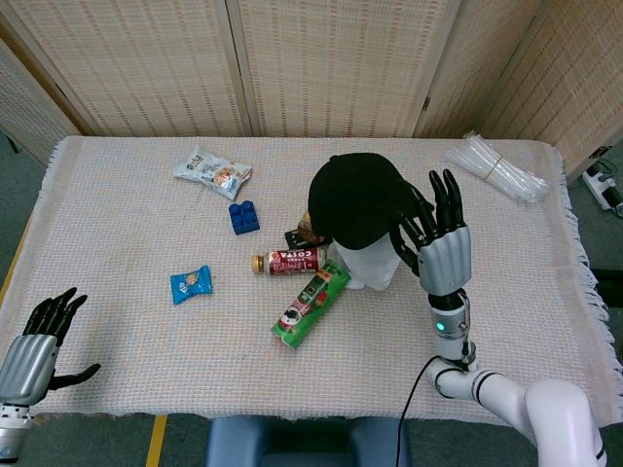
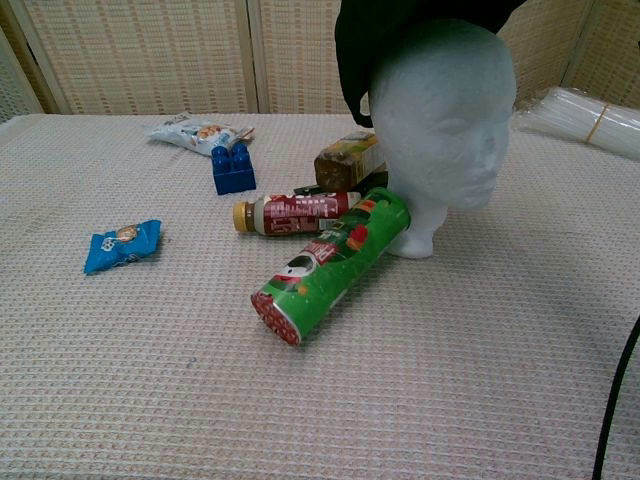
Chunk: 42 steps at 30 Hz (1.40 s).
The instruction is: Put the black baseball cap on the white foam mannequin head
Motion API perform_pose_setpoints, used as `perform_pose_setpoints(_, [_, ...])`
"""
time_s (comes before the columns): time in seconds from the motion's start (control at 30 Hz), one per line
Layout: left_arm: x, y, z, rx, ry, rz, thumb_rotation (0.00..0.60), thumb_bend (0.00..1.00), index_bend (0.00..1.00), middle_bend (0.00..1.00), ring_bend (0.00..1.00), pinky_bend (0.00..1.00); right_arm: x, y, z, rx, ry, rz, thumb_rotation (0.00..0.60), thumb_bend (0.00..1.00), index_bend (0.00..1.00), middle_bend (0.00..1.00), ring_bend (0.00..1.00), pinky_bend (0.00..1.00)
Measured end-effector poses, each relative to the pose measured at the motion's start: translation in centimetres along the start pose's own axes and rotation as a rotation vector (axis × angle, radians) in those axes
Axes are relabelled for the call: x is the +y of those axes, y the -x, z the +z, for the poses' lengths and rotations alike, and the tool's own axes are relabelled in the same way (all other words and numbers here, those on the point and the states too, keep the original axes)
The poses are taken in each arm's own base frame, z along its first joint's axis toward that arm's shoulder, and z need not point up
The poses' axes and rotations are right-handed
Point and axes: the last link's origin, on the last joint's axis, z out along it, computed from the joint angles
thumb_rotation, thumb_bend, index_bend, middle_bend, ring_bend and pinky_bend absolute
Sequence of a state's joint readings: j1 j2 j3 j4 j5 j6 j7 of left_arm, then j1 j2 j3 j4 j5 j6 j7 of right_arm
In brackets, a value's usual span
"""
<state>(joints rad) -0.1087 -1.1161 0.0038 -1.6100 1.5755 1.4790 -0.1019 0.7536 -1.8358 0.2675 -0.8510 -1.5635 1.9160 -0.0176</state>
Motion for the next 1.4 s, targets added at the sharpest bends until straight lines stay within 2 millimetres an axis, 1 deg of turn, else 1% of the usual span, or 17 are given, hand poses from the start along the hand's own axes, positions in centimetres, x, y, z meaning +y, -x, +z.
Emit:
perform_pose_setpoints(0.1, [0.0,-0.1,0.0,0.001,0.000,-0.004,0.600,0.10,0.01,0.00,0.00,0.05,-0.1,-0.9,-2.2,-0.009,-0.038,-0.006,0.600,0.39,0.88,0.23,0.00,0.00])
perform_pose_setpoints(0.17, [0.0,-0.1,0.0,0.003,0.001,-0.007,0.600,0.10,0.01,0.00,0.00,0.05,-0.1,-1.4,-3.4,-0.011,-0.051,-0.008,0.600,0.39,0.88,0.23,0.00,0.00])
perform_pose_setpoints(0.37, [0.0,-0.1,0.0,-0.001,0.000,-0.011,0.600,0.10,0.01,0.00,0.00,0.05,0.3,-1.8,-5.5,-0.041,-0.033,-0.009,0.600,0.39,0.88,0.23,0.00,0.00])
perform_pose_setpoints(0.57, [0.0,0.0,0.1,-0.004,0.000,-0.014,0.600,0.10,0.00,0.00,0.00,0.05,1.0,-1.5,-7.2,-0.089,-0.004,-0.017,0.600,0.39,0.88,0.23,0.00,0.00])
perform_pose_setpoints(0.87, [-0.1,0.0,0.2,-0.002,-0.006,-0.013,0.600,0.10,0.01,0.00,0.00,0.05,1.5,-1.0,-10.1,-0.159,0.028,-0.011,0.600,0.39,0.88,0.23,0.00,0.00])
perform_pose_setpoints(0.97, [-0.1,0.0,0.2,-0.002,-0.005,-0.013,0.600,0.10,0.01,0.00,0.00,0.05,1.6,-1.0,-10.8,-0.172,0.044,0.003,0.600,0.39,0.88,0.23,0.00,0.00])
perform_pose_setpoints(1.17, [-0.1,0.0,0.3,-0.004,-0.006,-0.011,0.600,0.10,0.01,0.00,0.00,0.05,1.8,-1.6,-12.1,-0.176,0.068,0.018,0.600,0.39,0.88,0.23,0.00,0.00])
perform_pose_setpoints(1.4, [0.0,0.2,0.2,-0.008,-0.001,-0.007,0.600,0.10,0.01,0.00,0.00,0.05,2.3,-2.1,-13.0,-0.193,0.083,0.018,0.600,0.38,0.87,0.23,0.00,0.00])
